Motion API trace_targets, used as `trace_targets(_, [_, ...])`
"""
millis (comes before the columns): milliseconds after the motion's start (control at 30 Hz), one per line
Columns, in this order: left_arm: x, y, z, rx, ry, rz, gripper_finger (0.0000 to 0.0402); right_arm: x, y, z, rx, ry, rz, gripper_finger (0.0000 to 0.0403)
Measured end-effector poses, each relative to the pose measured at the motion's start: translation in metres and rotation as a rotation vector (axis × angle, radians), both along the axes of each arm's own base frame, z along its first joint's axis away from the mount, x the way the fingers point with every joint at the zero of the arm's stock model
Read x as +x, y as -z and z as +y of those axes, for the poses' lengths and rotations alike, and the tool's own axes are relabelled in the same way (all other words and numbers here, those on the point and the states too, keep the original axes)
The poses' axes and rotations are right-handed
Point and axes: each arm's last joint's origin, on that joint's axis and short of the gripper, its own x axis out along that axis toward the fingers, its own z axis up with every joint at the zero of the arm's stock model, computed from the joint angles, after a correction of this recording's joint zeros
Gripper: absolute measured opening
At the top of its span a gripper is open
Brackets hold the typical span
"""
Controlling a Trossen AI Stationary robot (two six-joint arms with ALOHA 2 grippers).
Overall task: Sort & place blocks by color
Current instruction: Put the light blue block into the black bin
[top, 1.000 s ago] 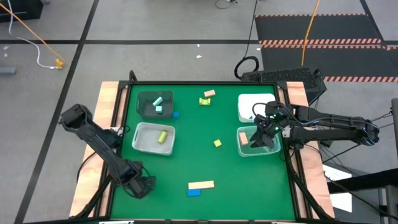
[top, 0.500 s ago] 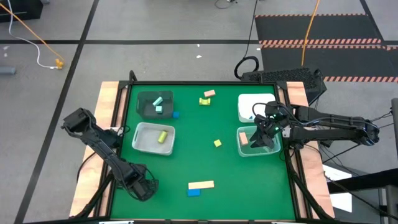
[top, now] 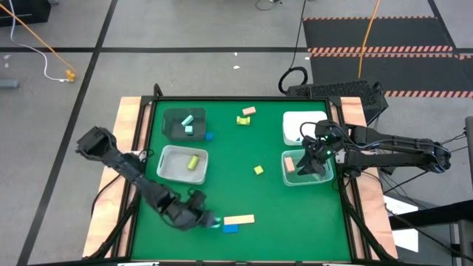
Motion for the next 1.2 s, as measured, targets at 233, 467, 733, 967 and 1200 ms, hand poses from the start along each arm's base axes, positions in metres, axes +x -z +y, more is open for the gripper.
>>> trace_targets(233, [0.049, -0.033, 0.049, 0.255, -0.02, -0.435, 0.0133, 0.004, -0.004, -0.001, -0.019, 0.004, -0.061, 0.0242])
trace_targets(467, [0.073, -0.062, 0.103, 0.554, -0.076, -0.717, 0.0133, 0.01, -0.012, -0.004, -0.075, 0.039, -0.163, 0.0242])
trace_targets(733, [0.081, -0.07, 0.139, 0.834, -0.079, -0.778, 0.0133, 0.017, -0.022, -0.01, -0.204, 0.184, -0.27, 0.0242])
trace_targets(967, [0.083, -0.071, 0.157, 1.064, -0.044, -0.747, 0.0133, 0.022, -0.033, -0.014, -0.266, 0.278, -0.386, 0.0242])
trace_targets(1200, [0.082, -0.08, 0.163, 1.305, -0.029, -0.786, 0.0133, 0.025, -0.042, -0.017, -0.294, 0.362, -0.471, 0.0242])
